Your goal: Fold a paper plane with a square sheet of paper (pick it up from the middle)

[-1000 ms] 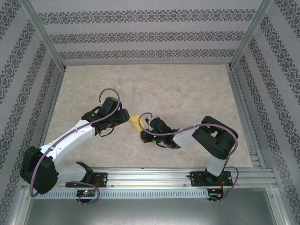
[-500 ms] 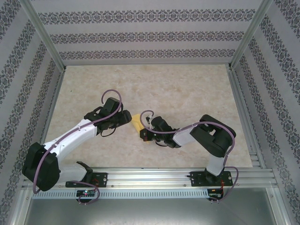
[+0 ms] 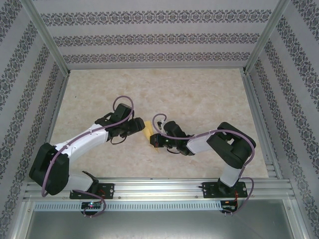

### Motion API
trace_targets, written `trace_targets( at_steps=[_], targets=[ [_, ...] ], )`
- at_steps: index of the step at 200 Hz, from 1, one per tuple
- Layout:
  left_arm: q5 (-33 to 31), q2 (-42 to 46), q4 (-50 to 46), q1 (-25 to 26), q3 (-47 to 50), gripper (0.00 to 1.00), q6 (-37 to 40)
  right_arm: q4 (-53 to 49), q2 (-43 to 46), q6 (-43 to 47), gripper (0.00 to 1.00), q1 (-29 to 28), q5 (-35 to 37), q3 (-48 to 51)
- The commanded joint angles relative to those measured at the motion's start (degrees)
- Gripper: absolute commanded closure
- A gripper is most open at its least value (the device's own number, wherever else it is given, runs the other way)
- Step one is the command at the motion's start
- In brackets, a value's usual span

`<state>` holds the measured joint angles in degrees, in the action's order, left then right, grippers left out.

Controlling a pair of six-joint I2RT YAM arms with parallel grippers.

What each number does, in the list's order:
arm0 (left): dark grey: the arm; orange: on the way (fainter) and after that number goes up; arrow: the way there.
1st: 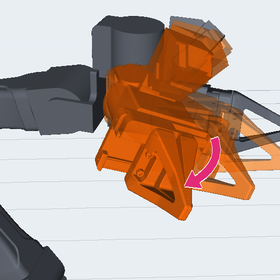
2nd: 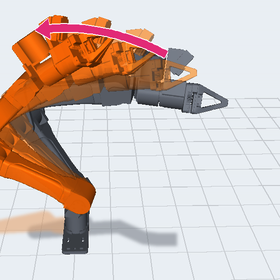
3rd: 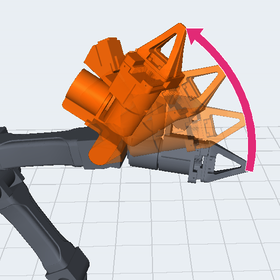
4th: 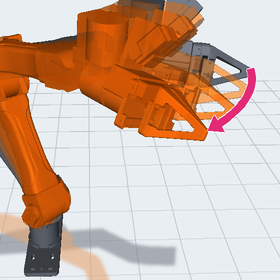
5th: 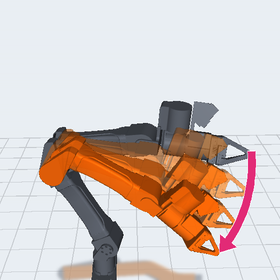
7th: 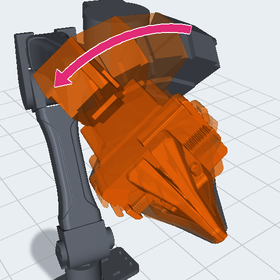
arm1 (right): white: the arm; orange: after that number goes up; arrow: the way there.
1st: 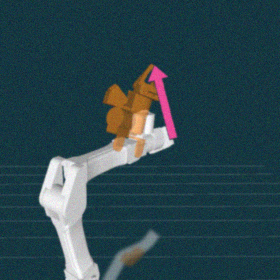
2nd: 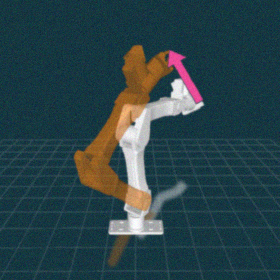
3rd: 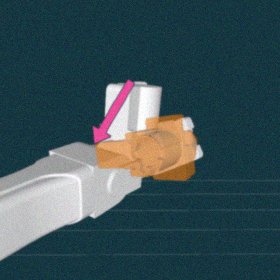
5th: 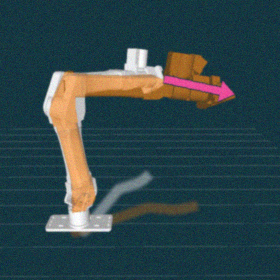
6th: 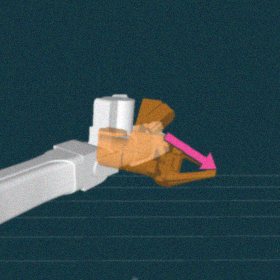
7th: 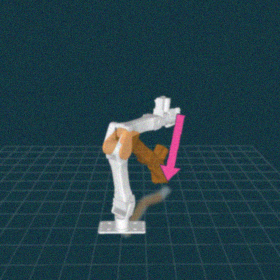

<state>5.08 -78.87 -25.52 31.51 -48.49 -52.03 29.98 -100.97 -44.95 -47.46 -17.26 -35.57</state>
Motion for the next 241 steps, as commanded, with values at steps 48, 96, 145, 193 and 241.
trace_targets(
  at_steps=[48, 96, 145, 193, 241],
  targets=[
    [2.9, -11.7, 2.3, -0.6, -6.7, 0.16, -4.1, -6.6, 2.3, 7.2, 0.97, -0.3, 1.0, -1.6],
    [5.3, -17.0, 1.2, -0.5, -9.5, 0.23, -6.4, -11.9, 3.5, 13.6, 0.95, -4.0, 7.3, -3.9],
    [5.3, -17.9, -0.5, -0.6, -9.6, 0.53, -6.3, -13.9, 4.4, 18.7, 0.92, -7.7, 15.6, -4.9],
    [5.3, -18.1, -2.5, -0.6, -10.9, 0.73, -4.6, -14.2, 6.1, 24.3, 0.81, -9.6, 21.2, -3.5],
    [6.2, -19.3, -3.3, -0.5, -11.9, 0.88, -3.5, -16.7, 6.3, 33.4, 0.78, -13.3, 27.5, -3.5]
  ],
)
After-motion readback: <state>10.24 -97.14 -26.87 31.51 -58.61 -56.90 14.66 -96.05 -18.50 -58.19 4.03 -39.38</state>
